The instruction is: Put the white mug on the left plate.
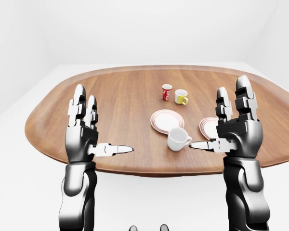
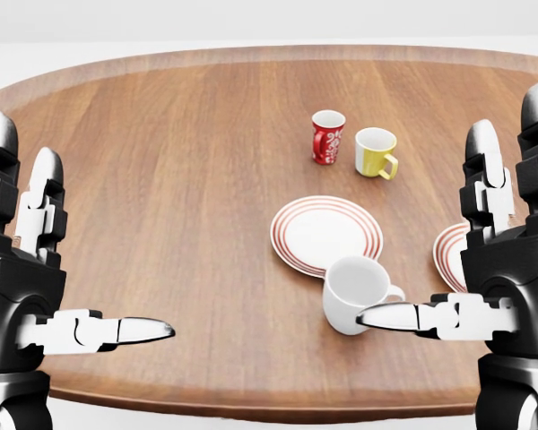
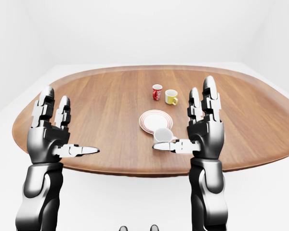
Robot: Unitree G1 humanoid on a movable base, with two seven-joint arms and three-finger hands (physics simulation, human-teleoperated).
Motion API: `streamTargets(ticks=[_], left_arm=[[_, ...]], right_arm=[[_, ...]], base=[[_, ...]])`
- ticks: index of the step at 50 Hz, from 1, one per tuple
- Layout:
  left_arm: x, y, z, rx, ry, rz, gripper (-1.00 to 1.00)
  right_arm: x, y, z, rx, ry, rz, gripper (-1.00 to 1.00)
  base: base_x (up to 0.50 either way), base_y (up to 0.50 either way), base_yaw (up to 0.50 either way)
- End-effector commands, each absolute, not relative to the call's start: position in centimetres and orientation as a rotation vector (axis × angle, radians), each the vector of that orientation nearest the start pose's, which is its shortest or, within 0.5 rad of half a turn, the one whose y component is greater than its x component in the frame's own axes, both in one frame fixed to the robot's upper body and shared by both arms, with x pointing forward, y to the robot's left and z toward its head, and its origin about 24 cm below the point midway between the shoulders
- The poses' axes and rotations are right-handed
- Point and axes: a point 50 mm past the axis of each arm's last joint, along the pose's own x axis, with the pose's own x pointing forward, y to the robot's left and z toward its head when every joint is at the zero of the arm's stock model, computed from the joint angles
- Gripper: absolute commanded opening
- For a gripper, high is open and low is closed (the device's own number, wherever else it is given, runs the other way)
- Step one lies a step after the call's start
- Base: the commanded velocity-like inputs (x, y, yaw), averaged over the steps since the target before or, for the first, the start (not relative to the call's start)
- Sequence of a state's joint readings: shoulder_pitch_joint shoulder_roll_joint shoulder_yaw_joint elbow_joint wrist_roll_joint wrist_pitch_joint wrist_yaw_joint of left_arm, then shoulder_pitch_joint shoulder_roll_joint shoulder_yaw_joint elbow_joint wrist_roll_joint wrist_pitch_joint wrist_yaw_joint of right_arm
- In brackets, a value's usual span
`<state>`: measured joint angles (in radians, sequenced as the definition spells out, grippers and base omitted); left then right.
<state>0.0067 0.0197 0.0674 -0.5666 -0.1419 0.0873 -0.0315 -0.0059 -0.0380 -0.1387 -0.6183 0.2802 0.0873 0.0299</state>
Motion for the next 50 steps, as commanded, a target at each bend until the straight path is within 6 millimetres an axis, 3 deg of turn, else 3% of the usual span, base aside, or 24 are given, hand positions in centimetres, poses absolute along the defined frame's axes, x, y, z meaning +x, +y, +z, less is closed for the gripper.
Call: streamTargets(ticks=[1,50], left_arm=[[22.55,16.27,15.92,-0.093,-0.473,-0.014,1.00],[22.48,16.20,15.88,-0.095,-0.471,-0.017,1.00]], right_arm=[[21.83,-17.70,17.44,0.190,-0.552,0.010,1.00],[21.68,-17.67,17.47,0.187,-0.554,0.016,1.00]], base=[[0.50,0.00,0.00],[0.50,-0.01,0.00]])
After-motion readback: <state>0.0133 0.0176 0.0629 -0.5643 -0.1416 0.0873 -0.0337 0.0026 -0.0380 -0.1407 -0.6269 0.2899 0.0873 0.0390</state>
